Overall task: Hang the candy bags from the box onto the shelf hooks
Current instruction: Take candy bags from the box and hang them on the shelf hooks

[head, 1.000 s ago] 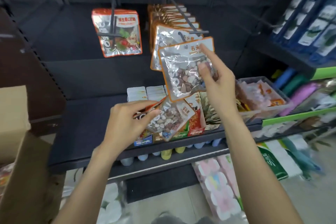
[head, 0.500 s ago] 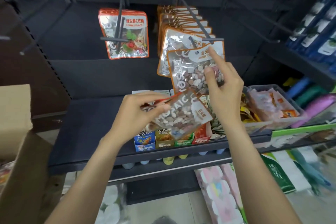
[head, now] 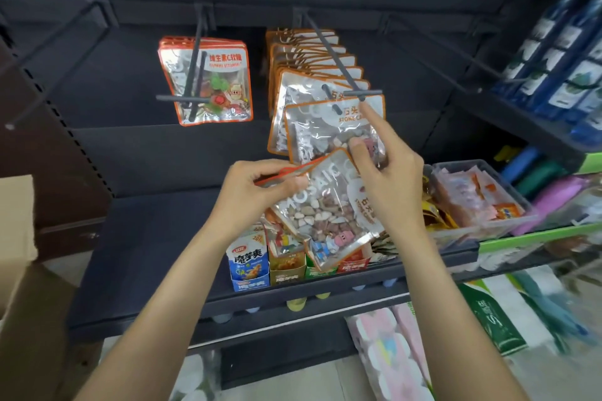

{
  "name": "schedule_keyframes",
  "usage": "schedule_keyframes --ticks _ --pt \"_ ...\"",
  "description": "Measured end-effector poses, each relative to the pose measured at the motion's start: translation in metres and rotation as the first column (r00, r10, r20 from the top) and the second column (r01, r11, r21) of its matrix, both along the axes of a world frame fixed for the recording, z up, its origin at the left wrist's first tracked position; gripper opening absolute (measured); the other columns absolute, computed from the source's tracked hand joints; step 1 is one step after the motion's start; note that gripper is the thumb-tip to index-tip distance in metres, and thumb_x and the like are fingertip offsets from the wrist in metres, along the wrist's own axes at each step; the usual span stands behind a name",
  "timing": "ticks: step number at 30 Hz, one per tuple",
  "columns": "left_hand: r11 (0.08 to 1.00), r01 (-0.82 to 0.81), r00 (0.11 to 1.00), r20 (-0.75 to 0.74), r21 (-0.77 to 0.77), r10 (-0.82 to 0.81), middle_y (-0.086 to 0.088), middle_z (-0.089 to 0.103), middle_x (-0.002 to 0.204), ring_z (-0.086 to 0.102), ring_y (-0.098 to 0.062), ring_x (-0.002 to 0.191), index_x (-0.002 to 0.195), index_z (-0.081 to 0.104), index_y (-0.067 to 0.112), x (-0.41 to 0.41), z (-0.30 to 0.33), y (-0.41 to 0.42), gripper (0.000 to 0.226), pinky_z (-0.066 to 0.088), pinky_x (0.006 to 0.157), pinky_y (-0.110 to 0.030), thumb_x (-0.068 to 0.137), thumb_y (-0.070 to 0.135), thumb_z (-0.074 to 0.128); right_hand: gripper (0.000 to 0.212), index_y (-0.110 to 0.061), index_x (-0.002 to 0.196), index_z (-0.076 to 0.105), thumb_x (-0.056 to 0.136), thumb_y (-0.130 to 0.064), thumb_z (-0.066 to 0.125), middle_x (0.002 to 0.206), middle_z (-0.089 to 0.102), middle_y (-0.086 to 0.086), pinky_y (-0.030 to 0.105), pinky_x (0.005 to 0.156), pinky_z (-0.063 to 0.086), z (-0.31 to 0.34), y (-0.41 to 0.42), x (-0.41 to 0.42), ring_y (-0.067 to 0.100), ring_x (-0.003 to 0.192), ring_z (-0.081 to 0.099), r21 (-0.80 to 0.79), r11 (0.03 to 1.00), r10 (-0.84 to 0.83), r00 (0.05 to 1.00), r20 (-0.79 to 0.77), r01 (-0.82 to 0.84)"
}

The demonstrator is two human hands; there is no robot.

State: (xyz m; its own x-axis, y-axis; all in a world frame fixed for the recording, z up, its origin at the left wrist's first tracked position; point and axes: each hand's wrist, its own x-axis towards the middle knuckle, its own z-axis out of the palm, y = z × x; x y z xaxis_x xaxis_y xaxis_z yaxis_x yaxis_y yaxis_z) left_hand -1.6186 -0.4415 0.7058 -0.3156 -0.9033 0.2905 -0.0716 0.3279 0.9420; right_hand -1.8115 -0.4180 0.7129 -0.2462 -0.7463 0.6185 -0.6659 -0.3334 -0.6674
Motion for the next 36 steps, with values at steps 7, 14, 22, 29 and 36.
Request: schedule_keyframes --ticks 7,14,22,29,36 --pt "0.983 -0.173 0.985 0.018 0.067 0.173 0.016 0.067 0.063 0.056 0.0 0.061 0.081 0.075 0.03 0.004 0.01 -0.037 0.011 0.045 0.063 -0.021 0.077 0.021 0.078 0.051 -0.03 0.147 0.034 0.1 -0.049 0.04 0.084 0.067 0.008 0.033 0.063 0.032 0.018 -0.031 0.007 0.034 0.081 0.065 0.109 0.93 -0.249 0.822 -0.513 0.35" --pt "0.971 -0.236 0.972 0.027 0.025 0.235 0.016 0.072 0.08 0.064 0.003 0.073 0.09 0.074 0.027 -0.006 0.002 -0.044 0.012 0.048 0.07 -0.019 0.08 0.021 0.077 0.048 -0.025 0.14 0.042 0.1 -0.05 0.04 0.1 0.058 0.009 0.03 0.061 0.035 0.011 -0.048 0.002 0.032 0.079 0.062 0.062 0.94 -0.261 0.826 -0.499 0.335" --pt "0.959 -0.28 0.957 0.065 -0.04 0.282 0.015 0.052 0.107 0.053 0.006 0.099 0.08 0.071 0.035 -0.003 -0.017 -0.012 0.014 0.047 0.094 -0.027 0.078 0.023 0.078 0.046 -0.033 0.145 0.038 0.101 -0.04 0.044 0.14 0.036 0.009 0.03 0.081 0.042 -0.003 -0.039 -0.007 0.024 0.125 0.042 0.151 0.978 -0.095 0.947 -0.306 0.147" --pt "0.965 -0.212 0.97 -0.084 0.156 0.227 0.013 0.07 0.104 0.065 -0.011 0.102 0.081 0.077 0.025 0.006 -0.017 0.02 0.007 0.053 0.091 -0.041 0.076 0.02 0.076 0.051 -0.035 0.134 0.044 0.087 -0.049 0.06 0.127 0.05 -0.01 0.013 0.087 0.041 -0.022 0.03 -0.01 -0.003 0.114 0.049 0.188 0.982 -0.02 0.979 0.203 -0.019" --pt "0.966 -0.16 0.973 -0.13 0.203 0.189 -0.009 0.075 0.086 0.068 -0.038 0.088 0.087 0.079 0.023 -0.005 -0.008 0.037 0.012 0.055 0.077 -0.046 0.078 0.028 0.073 0.002 -0.026 0.091 0.061 0.093 -0.026 0.061 0.088 0.066 -0.01 0.027 0.065 0.054 -0.043 0.057 0.0 0.009 0.082 0.064 0.225 0.962 0.048 0.908 0.417 -0.154"
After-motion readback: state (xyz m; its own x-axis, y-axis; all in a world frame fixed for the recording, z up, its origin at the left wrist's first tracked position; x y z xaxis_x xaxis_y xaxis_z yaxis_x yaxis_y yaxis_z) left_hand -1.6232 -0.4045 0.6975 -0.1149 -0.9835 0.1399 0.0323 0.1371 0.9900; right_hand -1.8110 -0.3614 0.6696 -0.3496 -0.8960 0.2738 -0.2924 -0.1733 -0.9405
